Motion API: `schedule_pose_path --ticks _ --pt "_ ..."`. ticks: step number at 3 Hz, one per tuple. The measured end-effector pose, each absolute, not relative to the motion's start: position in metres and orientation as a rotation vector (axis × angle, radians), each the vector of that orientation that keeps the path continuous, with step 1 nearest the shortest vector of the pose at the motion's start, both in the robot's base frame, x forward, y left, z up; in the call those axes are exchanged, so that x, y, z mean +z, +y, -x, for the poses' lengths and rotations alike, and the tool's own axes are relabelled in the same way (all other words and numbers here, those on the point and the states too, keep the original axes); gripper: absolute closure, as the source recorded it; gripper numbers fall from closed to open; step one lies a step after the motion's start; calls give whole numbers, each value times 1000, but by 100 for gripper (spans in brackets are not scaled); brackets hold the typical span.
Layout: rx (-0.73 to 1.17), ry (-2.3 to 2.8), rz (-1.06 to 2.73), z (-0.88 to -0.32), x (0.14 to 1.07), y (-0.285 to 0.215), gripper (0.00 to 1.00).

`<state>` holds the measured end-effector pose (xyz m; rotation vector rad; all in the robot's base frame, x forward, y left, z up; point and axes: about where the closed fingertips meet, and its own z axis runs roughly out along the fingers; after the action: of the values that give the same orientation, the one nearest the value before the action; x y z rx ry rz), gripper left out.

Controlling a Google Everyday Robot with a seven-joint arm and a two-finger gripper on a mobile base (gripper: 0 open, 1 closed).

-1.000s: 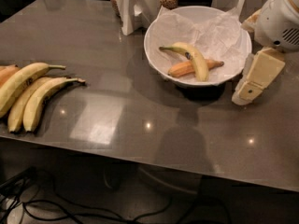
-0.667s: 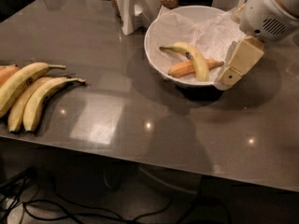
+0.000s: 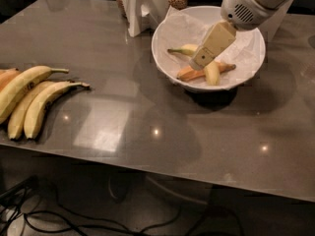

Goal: Pick banana from white bowl

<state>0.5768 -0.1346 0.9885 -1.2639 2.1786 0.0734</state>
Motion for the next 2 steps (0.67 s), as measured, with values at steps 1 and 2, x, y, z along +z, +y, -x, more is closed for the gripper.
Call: schedule_pose_path --ticks 1,2 --pt "73 2179 1264 -577 988 -135 0" --pt "42 2176 1264 -582 981 -138 0"
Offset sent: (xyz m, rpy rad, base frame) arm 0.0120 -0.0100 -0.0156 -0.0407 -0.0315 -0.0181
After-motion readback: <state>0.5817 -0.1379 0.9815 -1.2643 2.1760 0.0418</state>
